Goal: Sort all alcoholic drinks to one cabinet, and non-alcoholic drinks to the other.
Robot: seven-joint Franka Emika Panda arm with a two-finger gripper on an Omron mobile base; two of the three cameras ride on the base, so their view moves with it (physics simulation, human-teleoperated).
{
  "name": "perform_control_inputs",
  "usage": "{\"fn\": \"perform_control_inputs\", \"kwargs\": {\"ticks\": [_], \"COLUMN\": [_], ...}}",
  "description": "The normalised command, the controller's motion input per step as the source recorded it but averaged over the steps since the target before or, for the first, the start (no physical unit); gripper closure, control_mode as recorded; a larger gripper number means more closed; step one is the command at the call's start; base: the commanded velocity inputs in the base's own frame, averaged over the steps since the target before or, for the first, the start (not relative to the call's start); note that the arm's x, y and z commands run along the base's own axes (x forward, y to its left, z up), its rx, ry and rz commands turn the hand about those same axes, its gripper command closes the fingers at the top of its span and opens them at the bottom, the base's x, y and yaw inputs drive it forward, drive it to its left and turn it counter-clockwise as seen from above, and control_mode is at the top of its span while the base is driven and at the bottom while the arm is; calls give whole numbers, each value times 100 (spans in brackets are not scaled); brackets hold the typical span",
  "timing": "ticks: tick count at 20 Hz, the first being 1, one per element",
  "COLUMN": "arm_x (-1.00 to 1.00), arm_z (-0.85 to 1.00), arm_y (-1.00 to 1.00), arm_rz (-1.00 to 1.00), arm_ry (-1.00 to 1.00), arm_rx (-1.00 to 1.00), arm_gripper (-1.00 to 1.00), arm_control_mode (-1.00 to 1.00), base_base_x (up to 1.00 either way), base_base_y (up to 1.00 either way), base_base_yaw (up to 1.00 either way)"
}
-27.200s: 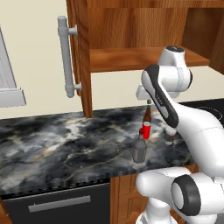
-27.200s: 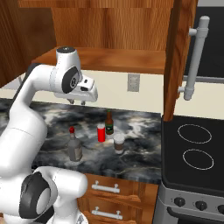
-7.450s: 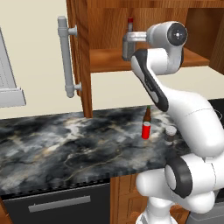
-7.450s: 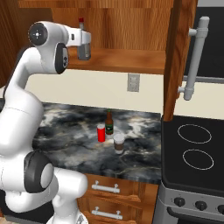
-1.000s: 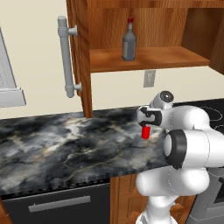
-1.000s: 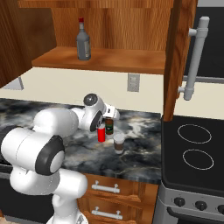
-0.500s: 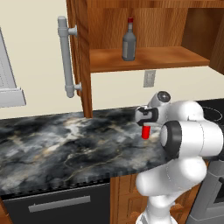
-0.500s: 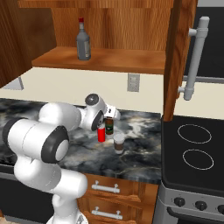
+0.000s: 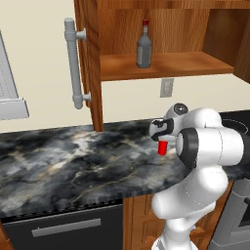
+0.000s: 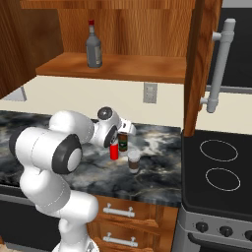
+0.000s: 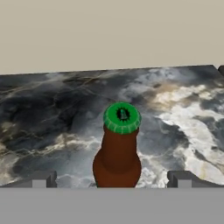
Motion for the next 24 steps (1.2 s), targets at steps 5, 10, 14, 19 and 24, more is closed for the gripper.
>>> {"fn": "perform_control_inputs", "kwargs": {"ticks": [5, 10, 14, 19, 24], "arm_x": [13, 10, 6, 6, 5], "arm_z": [-9, -5, -4, -4, -6], "arm_y": [-2, -5, -6, -4, -3], "arm_rz": [0, 0, 0, 0, 0], "arm_ry": [0, 0, 0, 0, 0], "arm_rx": [0, 1, 1, 1, 0], "arm_gripper": [-100, -100, -100, -100, -100], "arm_control_mode": [-100, -100, -100, -100, -100], "base_base_x": [0, 0, 0, 0, 0], "base_base_y": [0, 0, 0, 0, 0], "base_base_yaw": [0, 0, 0, 0, 0]}}
